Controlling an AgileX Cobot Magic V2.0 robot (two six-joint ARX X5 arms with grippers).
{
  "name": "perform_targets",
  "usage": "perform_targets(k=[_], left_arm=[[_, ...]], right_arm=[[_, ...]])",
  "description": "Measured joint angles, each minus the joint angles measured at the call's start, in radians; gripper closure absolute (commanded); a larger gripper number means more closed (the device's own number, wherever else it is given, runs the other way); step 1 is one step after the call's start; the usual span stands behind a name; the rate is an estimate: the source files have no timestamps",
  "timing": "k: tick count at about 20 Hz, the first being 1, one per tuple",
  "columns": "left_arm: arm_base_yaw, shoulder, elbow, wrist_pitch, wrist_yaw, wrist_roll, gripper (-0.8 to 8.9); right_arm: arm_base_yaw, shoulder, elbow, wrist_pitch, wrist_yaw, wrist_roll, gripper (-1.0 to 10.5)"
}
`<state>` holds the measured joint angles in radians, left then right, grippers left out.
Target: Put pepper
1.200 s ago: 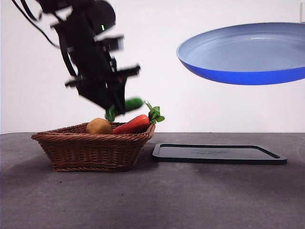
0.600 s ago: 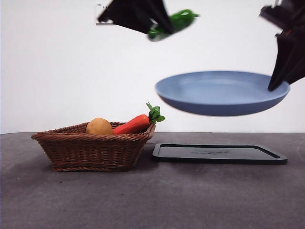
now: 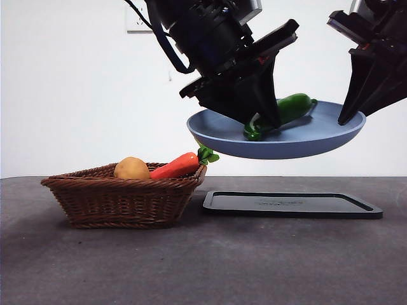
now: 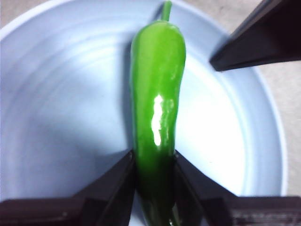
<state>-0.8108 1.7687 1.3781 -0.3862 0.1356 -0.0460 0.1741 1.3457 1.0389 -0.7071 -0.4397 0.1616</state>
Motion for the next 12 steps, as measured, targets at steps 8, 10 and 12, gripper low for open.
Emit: perform_targets(k=[8, 10, 12], left_arm=[[0.0, -0.005, 0.0, 0.014, -0.047, 0.0, 5.84], [0.0, -0.013, 0.0, 0.013, -0.047, -0.002, 5.77], [0.0, -0.044, 0.0, 0.012, -0.047, -0.005, 5.77]], right_arm=[[0.001, 0.0, 0.0, -0.032, -0.01, 0.008, 9.4], [0.001, 0.001, 0.0, -0.038, -0.01, 0.009, 9.4], [0.001, 0.0, 0.0, -0.04, -0.014, 0.016, 9.4]])
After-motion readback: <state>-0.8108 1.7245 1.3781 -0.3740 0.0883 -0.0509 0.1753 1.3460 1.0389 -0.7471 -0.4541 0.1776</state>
